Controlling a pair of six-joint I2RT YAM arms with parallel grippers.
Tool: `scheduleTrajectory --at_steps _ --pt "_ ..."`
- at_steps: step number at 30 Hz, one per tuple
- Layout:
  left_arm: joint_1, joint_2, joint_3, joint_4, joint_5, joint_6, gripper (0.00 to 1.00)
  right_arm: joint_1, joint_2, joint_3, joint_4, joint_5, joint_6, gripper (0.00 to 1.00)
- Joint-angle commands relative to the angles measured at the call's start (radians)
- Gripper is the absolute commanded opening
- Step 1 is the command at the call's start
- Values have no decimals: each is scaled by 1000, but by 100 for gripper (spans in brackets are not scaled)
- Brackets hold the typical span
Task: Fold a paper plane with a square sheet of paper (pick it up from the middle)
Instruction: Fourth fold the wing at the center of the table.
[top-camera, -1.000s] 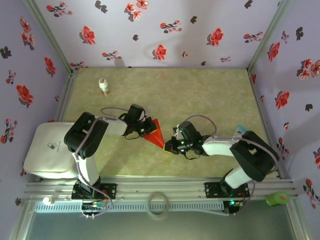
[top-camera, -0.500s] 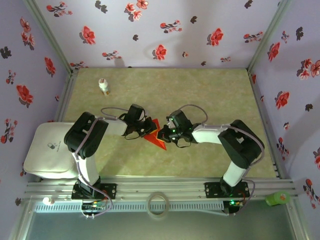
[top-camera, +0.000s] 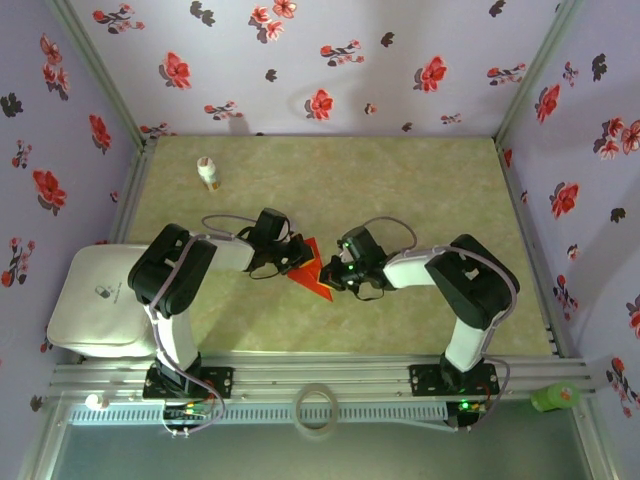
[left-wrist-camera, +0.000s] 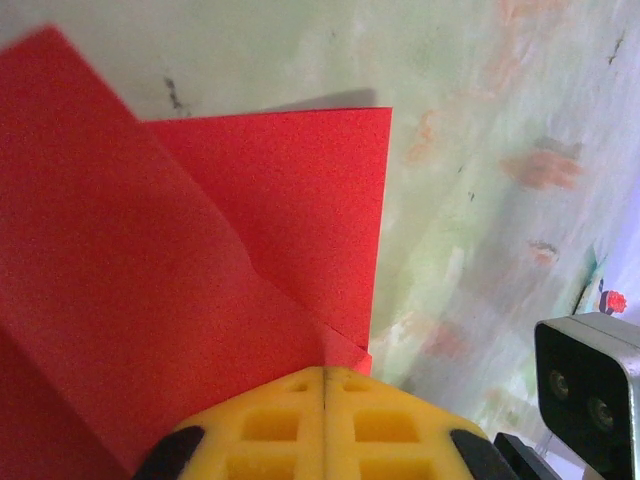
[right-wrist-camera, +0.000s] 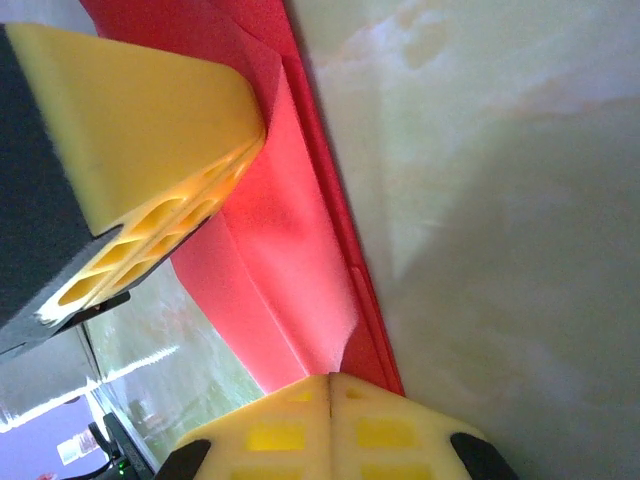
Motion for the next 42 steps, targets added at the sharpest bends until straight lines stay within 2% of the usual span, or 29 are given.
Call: scheduleTrajectory --at_steps 1,7,14,28,32,42 --pt "15 -15 13 -76 -21 44 2 -5 18 -66 -93 39 13 0" --pt "11 -102 54 -129 -1 88 9 -5 24 -64 -98 46 5 0" --pt "-27 -132 7 -171 6 51 1 -5 24 -52 -112 51 7 0" --pt "-55 -71 -10 -194 -32 64 1 -5 27 -55 -119 60 5 0" --pt "-32 -37 -19 -204 -81 89 1 -3 32 -60 -125 59 2 0" --pt "77 -6 -9 -195 -86 98 1 6 36 -64 -190 71 -39 0"
